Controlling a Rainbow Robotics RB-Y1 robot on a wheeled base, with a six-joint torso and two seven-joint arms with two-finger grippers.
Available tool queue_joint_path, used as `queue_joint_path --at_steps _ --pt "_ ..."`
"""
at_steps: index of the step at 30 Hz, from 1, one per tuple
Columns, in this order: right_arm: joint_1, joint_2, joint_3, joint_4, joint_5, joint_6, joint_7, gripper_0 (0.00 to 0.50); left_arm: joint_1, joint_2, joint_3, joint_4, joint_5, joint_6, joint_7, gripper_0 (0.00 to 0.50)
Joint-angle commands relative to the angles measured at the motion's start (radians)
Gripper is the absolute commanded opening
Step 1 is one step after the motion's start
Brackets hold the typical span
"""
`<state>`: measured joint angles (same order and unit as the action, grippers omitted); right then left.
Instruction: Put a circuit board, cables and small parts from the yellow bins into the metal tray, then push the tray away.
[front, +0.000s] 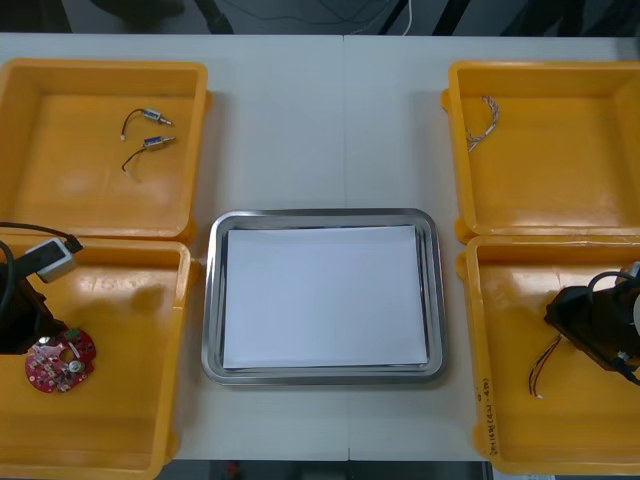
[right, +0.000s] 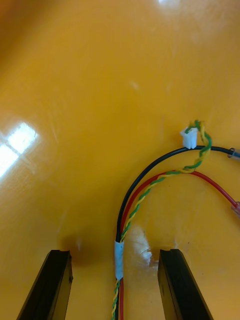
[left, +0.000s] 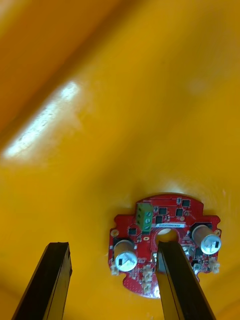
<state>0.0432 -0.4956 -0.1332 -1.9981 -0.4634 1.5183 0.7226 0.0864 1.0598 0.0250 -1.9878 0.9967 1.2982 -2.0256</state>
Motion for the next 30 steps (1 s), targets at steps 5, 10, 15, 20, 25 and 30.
queue_joint_path --at_steps 5,10,15,20,25,30 --pt "0.043 -0.004 0.021 -0.01 0.005 -0.033 0.006 0.5 -0.031 0.019 -0.06 0.001 -0.021 -0.065 -0.041 0.5" --pt "0.046 -0.003 0.024 -0.01 0.005 -0.04 0.005 0.5 -0.031 0.019 -0.096 0.01 -0.036 -0.106 -0.038 0.5" --pt "0.046 -0.003 0.027 -0.01 0.008 -0.04 -0.003 0.5 -0.031 0.019 -0.116 0.024 -0.044 -0.134 -0.036 0.5" --pt "0.047 -0.004 0.029 -0.01 0.009 -0.041 -0.012 0.5 -0.031 0.019 -0.125 0.024 -0.049 -0.134 -0.036 0.5" --pt "0.047 -0.004 0.032 -0.01 0.011 -0.044 -0.017 0.5 -0.031 0.019 -0.134 0.026 -0.062 -0.135 -0.036 0.5" --pt "0.055 -0.004 0.047 -0.01 0.042 -0.067 -0.023 0.5 -0.03 0.019 -0.145 0.037 -0.064 -0.145 -0.036 0.5"
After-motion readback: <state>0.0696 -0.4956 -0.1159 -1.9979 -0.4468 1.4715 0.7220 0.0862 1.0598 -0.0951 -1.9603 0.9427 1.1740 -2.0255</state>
